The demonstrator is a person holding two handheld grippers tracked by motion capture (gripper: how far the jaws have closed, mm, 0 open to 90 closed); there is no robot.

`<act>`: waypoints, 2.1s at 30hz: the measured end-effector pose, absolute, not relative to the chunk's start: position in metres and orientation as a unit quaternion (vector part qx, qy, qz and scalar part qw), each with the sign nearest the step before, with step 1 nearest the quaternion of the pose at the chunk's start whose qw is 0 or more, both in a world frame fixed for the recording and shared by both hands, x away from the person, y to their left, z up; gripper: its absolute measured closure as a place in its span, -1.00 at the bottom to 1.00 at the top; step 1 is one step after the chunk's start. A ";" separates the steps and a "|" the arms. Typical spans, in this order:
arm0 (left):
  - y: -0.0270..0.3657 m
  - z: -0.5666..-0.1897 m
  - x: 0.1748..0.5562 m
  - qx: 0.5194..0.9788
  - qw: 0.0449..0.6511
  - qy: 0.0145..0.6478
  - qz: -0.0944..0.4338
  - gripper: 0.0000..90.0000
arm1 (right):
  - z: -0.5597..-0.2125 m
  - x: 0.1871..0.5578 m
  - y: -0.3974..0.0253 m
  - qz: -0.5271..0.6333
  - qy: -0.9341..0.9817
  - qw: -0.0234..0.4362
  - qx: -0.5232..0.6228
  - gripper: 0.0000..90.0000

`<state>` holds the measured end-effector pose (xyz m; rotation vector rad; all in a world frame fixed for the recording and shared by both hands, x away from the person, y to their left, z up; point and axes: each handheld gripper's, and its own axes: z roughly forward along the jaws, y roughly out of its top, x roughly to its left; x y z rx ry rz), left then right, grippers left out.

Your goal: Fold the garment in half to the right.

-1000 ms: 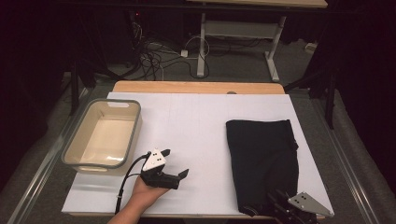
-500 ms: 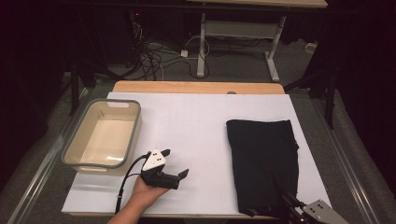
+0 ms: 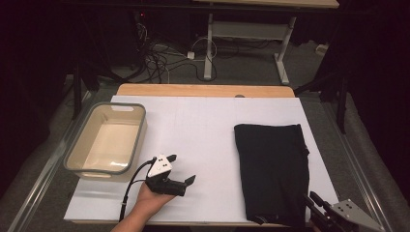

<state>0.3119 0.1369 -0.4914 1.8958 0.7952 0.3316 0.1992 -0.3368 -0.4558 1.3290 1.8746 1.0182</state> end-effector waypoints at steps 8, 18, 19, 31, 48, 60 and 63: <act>0.136 -0.491 0.312 0.787 0.503 0.328 0.140 -1.00 | -0.475 0.213 -0.337 0.390 0.706 0.260 0.531 0.29; 0.136 -0.491 0.311 0.788 0.502 0.328 0.141 -1.00 | -0.475 0.211 -0.326 0.388 0.724 0.271 0.501 0.93; 0.136 -0.491 0.311 0.788 0.502 0.328 0.141 -1.00 | -0.473 0.210 -0.326 0.386 0.724 0.277 0.499 0.94; 0.136 -0.491 0.311 0.788 0.502 0.327 0.140 -1.00 | -0.470 0.198 -0.350 0.365 0.716 0.301 0.514 0.94; 0.136 -0.491 0.312 0.788 0.503 0.328 0.140 -1.00 | -0.473 0.301 -0.363 0.347 0.692 0.264 0.575 0.37; 0.136 -0.491 0.311 0.787 0.505 0.326 0.143 -1.00 | -0.469 0.299 -0.371 0.334 0.692 0.289 0.571 0.50; 0.136 -0.491 0.311 0.787 0.504 0.326 0.143 -1.00 | -0.458 0.285 -0.360 0.368 0.698 0.288 0.543 0.49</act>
